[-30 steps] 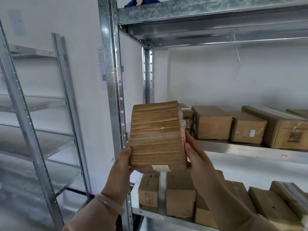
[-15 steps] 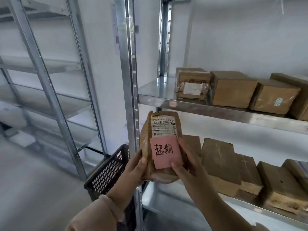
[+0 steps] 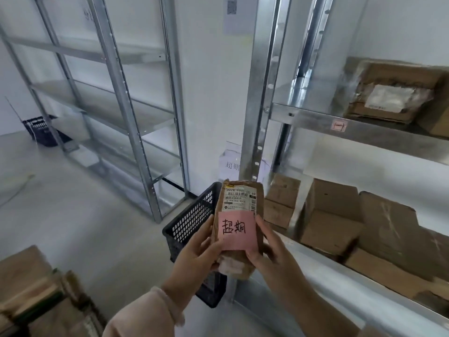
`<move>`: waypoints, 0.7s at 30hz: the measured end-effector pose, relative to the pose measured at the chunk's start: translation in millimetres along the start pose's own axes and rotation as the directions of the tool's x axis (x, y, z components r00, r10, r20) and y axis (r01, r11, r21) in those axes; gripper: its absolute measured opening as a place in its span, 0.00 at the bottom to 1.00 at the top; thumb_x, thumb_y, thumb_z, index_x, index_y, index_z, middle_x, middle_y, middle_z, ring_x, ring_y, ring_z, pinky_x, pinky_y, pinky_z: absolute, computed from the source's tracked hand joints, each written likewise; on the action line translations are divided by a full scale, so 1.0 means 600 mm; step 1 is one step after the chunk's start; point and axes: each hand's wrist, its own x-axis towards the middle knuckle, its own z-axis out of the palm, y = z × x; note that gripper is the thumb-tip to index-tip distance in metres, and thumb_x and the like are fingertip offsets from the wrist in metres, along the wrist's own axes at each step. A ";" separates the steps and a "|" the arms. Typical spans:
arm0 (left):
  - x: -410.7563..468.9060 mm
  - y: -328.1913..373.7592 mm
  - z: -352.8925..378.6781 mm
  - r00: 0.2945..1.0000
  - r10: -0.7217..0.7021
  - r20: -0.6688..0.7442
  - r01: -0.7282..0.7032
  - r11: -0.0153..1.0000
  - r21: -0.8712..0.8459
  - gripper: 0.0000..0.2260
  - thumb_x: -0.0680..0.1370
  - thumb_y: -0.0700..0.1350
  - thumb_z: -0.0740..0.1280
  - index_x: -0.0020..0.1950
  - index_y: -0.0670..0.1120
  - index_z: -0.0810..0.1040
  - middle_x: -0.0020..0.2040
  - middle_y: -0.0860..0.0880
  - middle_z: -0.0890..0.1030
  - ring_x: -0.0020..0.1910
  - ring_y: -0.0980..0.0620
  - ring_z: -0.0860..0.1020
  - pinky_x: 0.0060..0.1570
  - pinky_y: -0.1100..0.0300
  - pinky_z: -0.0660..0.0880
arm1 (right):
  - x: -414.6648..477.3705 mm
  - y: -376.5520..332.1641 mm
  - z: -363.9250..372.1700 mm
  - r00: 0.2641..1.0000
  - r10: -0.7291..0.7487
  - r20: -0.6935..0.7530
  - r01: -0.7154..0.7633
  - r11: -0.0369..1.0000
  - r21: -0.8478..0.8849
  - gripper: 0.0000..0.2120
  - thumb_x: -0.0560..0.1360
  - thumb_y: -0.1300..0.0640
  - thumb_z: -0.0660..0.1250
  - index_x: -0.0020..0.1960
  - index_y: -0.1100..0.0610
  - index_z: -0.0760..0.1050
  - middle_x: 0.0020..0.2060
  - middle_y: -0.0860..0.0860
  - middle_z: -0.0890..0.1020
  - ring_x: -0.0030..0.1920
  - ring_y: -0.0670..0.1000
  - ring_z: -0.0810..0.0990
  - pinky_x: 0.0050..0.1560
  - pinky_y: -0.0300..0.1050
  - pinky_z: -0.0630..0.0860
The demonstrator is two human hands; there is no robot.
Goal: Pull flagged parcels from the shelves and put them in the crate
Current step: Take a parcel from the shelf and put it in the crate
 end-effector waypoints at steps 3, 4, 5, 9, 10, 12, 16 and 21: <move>0.030 0.001 -0.060 0.999 -0.008 -0.042 0.007 1.000 -0.008 0.22 0.77 0.39 0.67 0.66 0.60 0.71 0.51 0.54 0.85 0.48 0.53 0.84 0.41 0.60 0.81 | 0.045 0.007 0.053 0.999 0.032 0.022 -0.032 0.999 0.006 0.32 0.75 0.51 0.70 0.67 0.25 0.59 0.66 0.39 0.70 0.64 0.40 0.72 0.53 0.38 0.79; 0.042 0.003 -0.081 0.998 -0.020 -0.058 0.018 1.000 -0.024 0.19 0.78 0.39 0.65 0.63 0.60 0.74 0.49 0.54 0.85 0.45 0.54 0.84 0.39 0.62 0.80 | 0.060 0.009 0.073 0.999 0.036 0.022 -0.037 0.999 0.008 0.33 0.74 0.52 0.71 0.66 0.23 0.59 0.65 0.36 0.70 0.62 0.37 0.72 0.50 0.35 0.78; 0.057 0.005 -0.106 0.997 -0.034 -0.067 0.032 0.999 -0.033 0.16 0.79 0.39 0.65 0.59 0.59 0.76 0.46 0.54 0.86 0.43 0.55 0.84 0.37 0.64 0.79 | 0.077 0.011 0.097 0.999 0.044 0.018 -0.044 0.999 0.004 0.34 0.73 0.53 0.71 0.64 0.22 0.59 0.64 0.34 0.70 0.60 0.33 0.73 0.48 0.32 0.77; 0.125 0.008 -0.207 0.989 -0.108 -0.101 0.103 0.993 -0.054 0.12 0.79 0.39 0.64 0.52 0.56 0.80 0.42 0.53 0.86 0.38 0.56 0.84 0.35 0.65 0.79 | 0.144 0.015 0.192 0.995 0.096 -0.015 -0.096 0.995 -0.028 0.36 0.73 0.55 0.72 0.65 0.22 0.58 0.62 0.32 0.71 0.59 0.33 0.73 0.59 0.43 0.77; 0.144 0.004 -0.230 0.985 -0.129 -0.113 0.123 0.991 -0.061 0.12 0.79 0.40 0.64 0.53 0.56 0.81 0.41 0.53 0.86 0.38 0.56 0.84 0.35 0.65 0.79 | 0.160 0.015 0.214 0.993 0.112 -0.028 -0.113 0.993 -0.046 0.37 0.73 0.55 0.72 0.67 0.24 0.56 0.63 0.34 0.71 0.61 0.35 0.73 0.62 0.45 0.75; 0.180 -0.004 -0.271 0.976 -0.175 -0.128 0.166 0.983 -0.073 0.12 0.80 0.40 0.63 0.54 0.56 0.81 0.42 0.53 0.86 0.38 0.56 0.84 0.35 0.64 0.79 | 0.191 0.017 0.249 0.989 0.143 -0.049 -0.145 0.988 -0.056 0.38 0.74 0.56 0.71 0.73 0.34 0.54 0.65 0.39 0.72 0.64 0.40 0.73 0.65 0.48 0.73; 0.246 -0.027 -0.320 0.949 -0.275 -0.156 0.263 0.960 -0.094 0.12 0.80 0.41 0.63 0.55 0.55 0.82 0.42 0.52 0.86 0.38 0.56 0.84 0.36 0.62 0.80 | 0.245 0.036 0.284 0.979 0.197 -0.042 -0.200 0.976 -0.082 0.35 0.75 0.57 0.70 0.74 0.38 0.55 0.68 0.40 0.70 0.66 0.41 0.70 0.66 0.47 0.72; 0.348 -0.058 -0.344 0.919 -0.360 -0.162 0.348 0.932 -0.096 0.13 0.80 0.40 0.64 0.54 0.58 0.82 0.41 0.54 0.86 0.39 0.56 0.84 0.36 0.60 0.80 | 0.319 0.078 0.278 0.960 0.273 -0.060 -0.279 0.950 -0.137 0.30 0.73 0.46 0.70 0.60 0.20 0.57 0.60 0.22 0.65 0.64 0.31 0.67 0.63 0.36 0.67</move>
